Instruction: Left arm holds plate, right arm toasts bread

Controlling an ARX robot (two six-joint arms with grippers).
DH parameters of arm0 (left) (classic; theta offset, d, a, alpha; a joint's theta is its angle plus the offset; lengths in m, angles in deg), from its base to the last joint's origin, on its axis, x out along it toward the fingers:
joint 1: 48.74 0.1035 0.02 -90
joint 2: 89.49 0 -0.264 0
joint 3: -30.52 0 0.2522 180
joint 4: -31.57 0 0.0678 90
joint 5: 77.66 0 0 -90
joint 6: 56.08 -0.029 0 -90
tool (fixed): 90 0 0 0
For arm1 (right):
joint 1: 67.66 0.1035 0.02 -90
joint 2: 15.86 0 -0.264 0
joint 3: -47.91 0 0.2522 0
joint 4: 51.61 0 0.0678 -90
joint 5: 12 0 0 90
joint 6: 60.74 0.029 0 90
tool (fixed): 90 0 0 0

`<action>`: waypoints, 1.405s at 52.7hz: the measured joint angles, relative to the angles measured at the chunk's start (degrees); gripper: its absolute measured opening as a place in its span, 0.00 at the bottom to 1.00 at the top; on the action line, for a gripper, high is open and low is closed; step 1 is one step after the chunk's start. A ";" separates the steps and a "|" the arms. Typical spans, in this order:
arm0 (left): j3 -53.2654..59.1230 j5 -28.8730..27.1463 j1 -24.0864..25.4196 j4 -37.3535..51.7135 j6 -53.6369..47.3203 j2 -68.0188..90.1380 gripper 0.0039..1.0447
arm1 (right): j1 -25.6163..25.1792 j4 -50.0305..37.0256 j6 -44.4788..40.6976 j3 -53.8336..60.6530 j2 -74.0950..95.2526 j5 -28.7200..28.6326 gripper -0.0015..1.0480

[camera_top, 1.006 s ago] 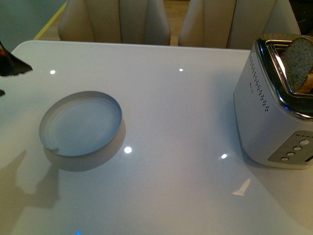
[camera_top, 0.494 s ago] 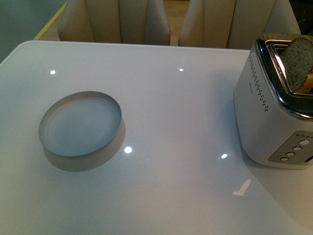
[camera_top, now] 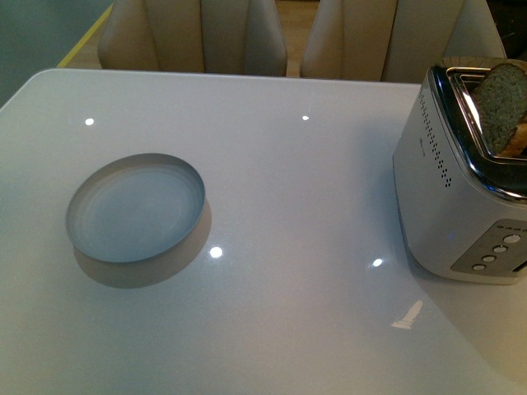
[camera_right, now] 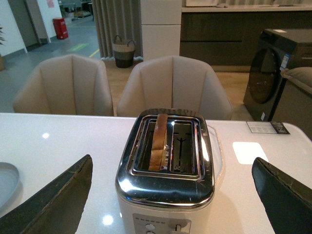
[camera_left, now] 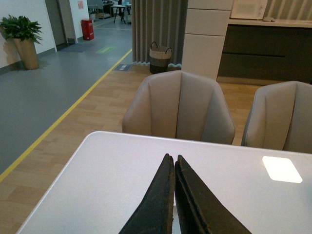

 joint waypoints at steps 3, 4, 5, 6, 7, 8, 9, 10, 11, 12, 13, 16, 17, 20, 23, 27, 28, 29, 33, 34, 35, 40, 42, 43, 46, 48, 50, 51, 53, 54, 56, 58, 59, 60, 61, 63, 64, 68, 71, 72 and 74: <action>1.77 0.55 0.52 -0.02 -0.02 -1.84 0.03 | 0.00 0.00 0.02 0.00 0.00 0.00 0.91; 2.34 0.70 0.74 -0.04 -0.02 -2.45 0.03 | 0.00 0.00 0.02 0.00 0.00 0.00 0.91; 2.89 0.90 0.92 -0.09 -0.02 -3.06 0.03 | 0.00 0.00 0.02 0.00 0.00 0.00 0.91; 3.39 1.01 1.09 -0.17 -0.02 -3.69 0.03 | 0.00 0.00 0.02 0.00 0.00 0.00 0.91; 3.65 1.07 1.20 -0.26 -0.02 -4.00 0.03 | 0.00 0.00 0.02 0.00 0.00 0.00 0.91; 4.11 1.31 1.42 -0.42 -0.04 -4.63 0.03 | 0.00 0.00 0.02 0.00 0.00 0.00 0.91; 4.57 2.40 2.23 -0.66 -0.04 -5.29 0.03 | 0.00 0.00 0.02 0.00 0.00 0.00 0.91; 4.98 4.11 3.08 -0.90 -0.04 -5.97 0.03 | 0.00 0.00 0.02 0.00 0.00 0.00 0.91; 5.22 4.55 3.56 -1.01 -0.11 -6.32 0.03 | 0.00 0.00 0.02 0.00 0.00 0.00 0.91; 5.86 5.07 4.44 -1.29 -0.15 -7.28 0.03 | 0.00 0.00 0.02 0.00 0.00 0.00 0.91; 6.45 5.14 5.05 -1.73 -0.15 -8.22 0.03 | 0.00 0.00 0.02 0.00 0.00 0.02 0.91; 7.80 5.27 5.66 -2.91 -0.17 -10.84 0.03 | 0.00 0.00 0.02 0.00 0.00 0.02 0.91; 8.26 5.51 5.68 -3.43 -0.17 -11.80 0.03 | 0.00 0.00 0.02 0.00 0.00 0.00 0.91; 9.35 5.55 5.68 -4.92 -0.17 -14.34 0.03 | 0.00 0.00 0.02 0.00 0.00 0.00 0.91; 10.36 5.53 5.75 -6.51 -0.17 -16.90 0.03 | 0.00 0.00 0.02 0.00 0.00 0.00 0.91; 11.10 5.55 5.75 -8.04 -0.17 -19.12 0.03 | 0.00 0.00 0.02 0.00 0.00 0.02 0.91; 11.28 5.53 5.75 -8.50 -0.17 -19.78 0.03 | 0.00 0.00 0.02 0.00 0.00 0.00 0.91; 11.47 5.55 5.75 -8.96 -0.17 -20.41 0.03 | 0.00 0.00 0.02 0.00 0.00 0.00 0.91; 11.98 5.53 5.75 -10.51 -0.17 -22.56 0.03 | 0.00 0.00 0.02 0.00 0.00 0.00 0.91; 12.13 5.53 5.75 -10.95 -0.17 -23.19 0.03 | 0.00 0.00 0.02 0.00 0.00 0.00 0.91; 12.44 5.55 5.75 -11.02 -0.17 -23.50 0.03 | 0.00 0.00 0.02 0.00 0.00 0.00 0.91; 14.29 5.55 5.75 -11.08 -0.20 -25.83 0.03 | 0.00 0.00 0.02 0.00 0.00 0.00 0.91; 14.29 5.53 5.75 -12.44 -0.20 -27.45 0.03 | 0.00 0.00 0.02 0.00 0.00 0.00 0.91; 14.29 5.53 5.75 -13.40 -0.20 -28.50 0.03 | 0.00 0.00 0.02 0.00 0.00 0.00 0.91; 14.29 5.55 5.75 -15.19 -0.20 -30.42 0.03 | 0.00 0.00 0.02 0.00 0.00 0.00 0.91; 14.29 5.53 5.75 -16.04 -0.20 -31.34 0.03 | 0.00 0.00 0.02 0.00 0.00 0.00 0.91; 14.29 5.55 5.75 -17.16 -0.20 -32.50 0.03 | 0.00 0.00 0.02 0.00 0.00 0.00 0.91; 14.29 5.55 5.75 -17.73 -0.20 -33.05 0.03 | 0.00 0.00 0.02 0.00 0.00 0.00 0.91; 14.29 5.55 5.75 -18.75 -0.20 -34.07 0.03 | 0.00 0.00 0.02 0.00 0.00 0.00 0.91; 14.29 5.55 5.75 -19.02 -0.20 -34.34 0.03 | 0.00 0.00 0.02 0.00 0.00 0.00 0.91; 14.29 5.53 5.75 -20.00 -0.20 -35.39 0.03 | 0.00 0.00 0.02 0.00 0.00 0.00 0.91; 14.29 5.55 5.75 -20.94 -0.20 -36.41 0.03 | 0.00 0.00 0.02 0.00 0.00 0.00 0.91; 14.29 5.55 5.75 -21.64 -0.20 -37.18 0.03 | 0.00 0.00 0.02 0.00 0.00 0.00 0.91; 14.29 5.53 5.75 -22.34 -0.20 -37.86 0.03 | 0.00 0.00 0.02 0.00 0.00 0.00 0.91; 14.29 5.55 5.75 -22.99 -0.20 -38.47 0.03 | 0.00 0.00 0.02 0.00 0.00 0.02 0.91; 14.29 5.55 5.75 -23.65 -0.20 -39.10 0.03 | 0.00 0.00 0.02 0.00 0.00 0.00 0.91; 14.29 5.55 5.75 -24.28 -0.20 -39.74 0.03 | 0.00 0.00 0.02 0.00 0.00 0.00 0.91; 14.29 5.53 5.75 -26.16 -0.20 -41.70 0.03 | 0.00 0.00 0.02 0.00 0.00 0.00 0.91; 14.29 5.55 5.75 -26.97 -0.20 -42.47 0.03 | 0.00 0.00 0.02 0.00 0.00 0.00 0.91; 14.29 5.53 5.75 -27.30 -0.20 -42.77 0.03 | 0.00 0.00 0.02 0.00 0.00 0.00 0.91; 14.29 5.55 5.75 -27.93 -0.20 -43.41 0.03 | 0.00 0.00 0.02 0.00 0.00 0.00 0.91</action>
